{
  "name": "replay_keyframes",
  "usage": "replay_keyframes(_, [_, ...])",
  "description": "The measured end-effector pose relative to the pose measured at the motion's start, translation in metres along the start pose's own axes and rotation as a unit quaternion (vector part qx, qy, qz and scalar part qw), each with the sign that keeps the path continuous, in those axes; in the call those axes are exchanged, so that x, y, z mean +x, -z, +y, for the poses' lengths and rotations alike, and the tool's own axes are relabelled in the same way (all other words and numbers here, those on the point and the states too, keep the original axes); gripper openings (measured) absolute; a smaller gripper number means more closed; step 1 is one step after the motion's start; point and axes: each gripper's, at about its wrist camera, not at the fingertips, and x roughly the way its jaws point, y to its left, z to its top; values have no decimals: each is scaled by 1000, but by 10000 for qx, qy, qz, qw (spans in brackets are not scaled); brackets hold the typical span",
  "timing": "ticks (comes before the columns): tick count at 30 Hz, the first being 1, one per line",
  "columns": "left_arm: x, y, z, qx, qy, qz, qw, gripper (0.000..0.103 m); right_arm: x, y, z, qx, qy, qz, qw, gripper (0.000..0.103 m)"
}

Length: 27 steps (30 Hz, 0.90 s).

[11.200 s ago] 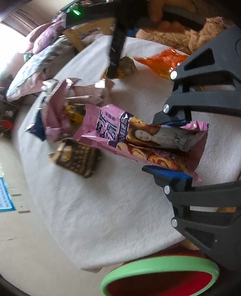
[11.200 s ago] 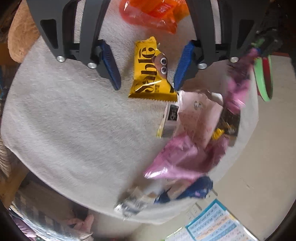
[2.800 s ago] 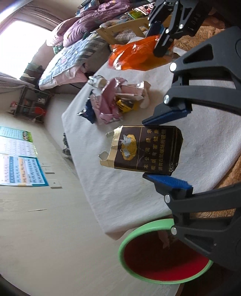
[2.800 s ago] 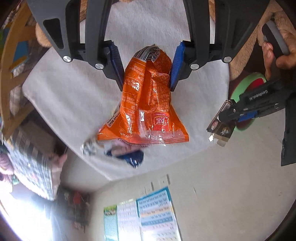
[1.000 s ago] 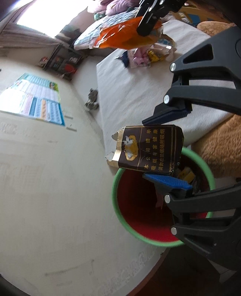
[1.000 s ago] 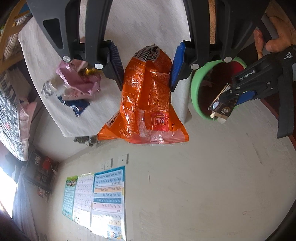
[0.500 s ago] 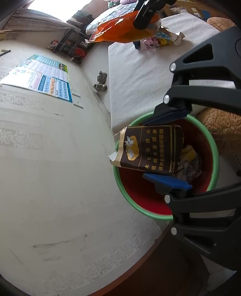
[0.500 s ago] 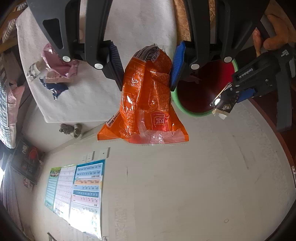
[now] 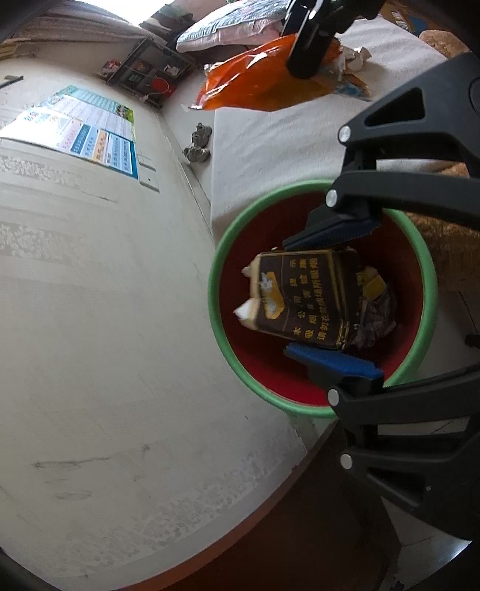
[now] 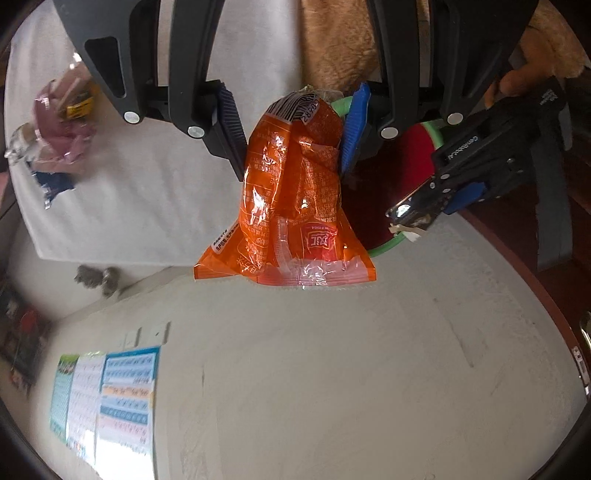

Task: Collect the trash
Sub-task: 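Drop the cigarette box into the bucket with the left gripper while the right gripper drops the orange bag in, then grasp the pink snack bag on the towel with the right gripper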

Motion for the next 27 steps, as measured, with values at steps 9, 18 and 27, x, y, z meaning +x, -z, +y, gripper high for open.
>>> replay_keyframes(9, [8, 4, 19, -122, -127, 91, 9998, 46, 20, -6, 25, -299, -165, 135, 9993, 48])
replay_keyframes(18, [9, 2, 33, -409, -224, 106, 9989, 61, 26, -21, 40, -370, -524, -51, 9979, 69])
replay_keyframes(27, [8, 4, 23, -348, -110, 163, 9992, 62, 15, 6, -10, 77, 46, 2, 10000, 70])
